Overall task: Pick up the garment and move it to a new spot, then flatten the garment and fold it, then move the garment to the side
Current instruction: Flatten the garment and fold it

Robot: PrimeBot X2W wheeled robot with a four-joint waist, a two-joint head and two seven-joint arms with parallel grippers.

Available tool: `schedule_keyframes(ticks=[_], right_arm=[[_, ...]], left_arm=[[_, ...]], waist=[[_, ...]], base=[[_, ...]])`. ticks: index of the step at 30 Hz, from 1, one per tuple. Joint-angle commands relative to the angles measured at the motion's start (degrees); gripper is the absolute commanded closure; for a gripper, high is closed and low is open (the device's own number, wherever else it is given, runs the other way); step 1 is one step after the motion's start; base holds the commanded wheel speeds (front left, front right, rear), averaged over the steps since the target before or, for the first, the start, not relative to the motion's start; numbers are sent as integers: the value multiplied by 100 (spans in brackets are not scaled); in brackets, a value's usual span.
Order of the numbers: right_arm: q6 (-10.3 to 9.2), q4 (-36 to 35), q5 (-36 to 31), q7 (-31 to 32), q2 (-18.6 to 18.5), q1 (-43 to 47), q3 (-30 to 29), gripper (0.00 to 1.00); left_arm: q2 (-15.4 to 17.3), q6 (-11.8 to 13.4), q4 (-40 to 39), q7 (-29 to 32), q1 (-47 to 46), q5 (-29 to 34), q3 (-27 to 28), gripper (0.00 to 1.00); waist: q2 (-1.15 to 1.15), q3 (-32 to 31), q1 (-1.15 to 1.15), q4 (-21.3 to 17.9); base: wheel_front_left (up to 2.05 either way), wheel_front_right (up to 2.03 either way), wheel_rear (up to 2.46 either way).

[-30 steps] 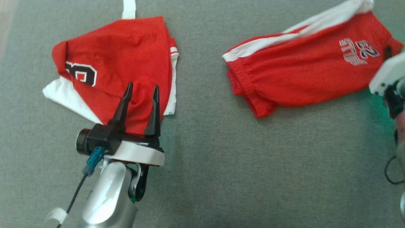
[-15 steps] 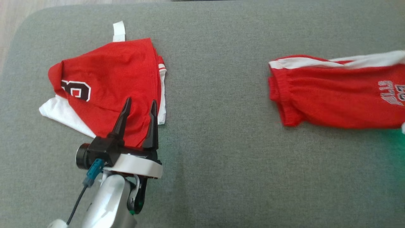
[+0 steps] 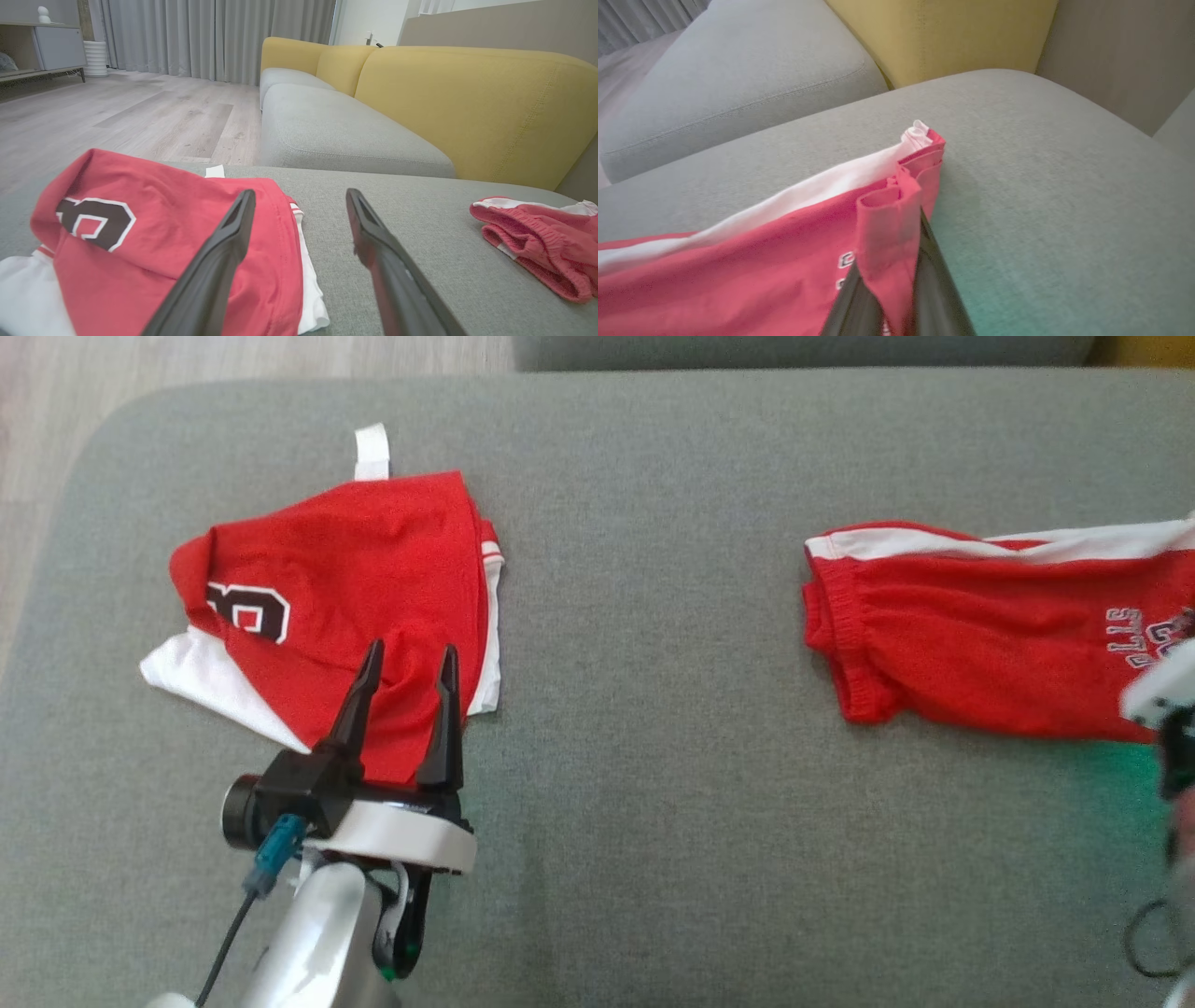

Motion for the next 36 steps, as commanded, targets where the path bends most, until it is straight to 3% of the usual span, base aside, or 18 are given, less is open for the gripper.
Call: schedule_keyframes(ticks=[1, 10, 16, 28, 36], right_arm=[[-5, -204, 63, -105, 26, -192, 200, 100], [-5, -737, 1208, -325, 705, -164, 1740, 100], [-5, -1437, 2099, -144, 887, 222, 3024, 100], [-5, -2322, 3006, 248, 651, 1098, 5168, 100], [-5, -2236, 3078, 460, 252, 1344, 6130, 100]], left_arm=[[42, 18, -147, -55, 1, 69, 195, 0], [42, 31, -89, -55, 152, 90, 237, 0], [42, 57, -80, -55, 209, 79, 262, 0], [42, 83, 0, -55, 269, 41, 238, 0], [42, 106, 31, -55, 296, 19, 234, 0]], waist=[[0, -84, 0, -8], [0, -470, 0, 0], [0, -580, 0, 92], [0, -675, 0, 176], [0, -714, 0, 95]], base=[[0, 0, 0], [0, 0, 0], [0, 0, 0], [0, 0, 0], [0, 0, 0]])
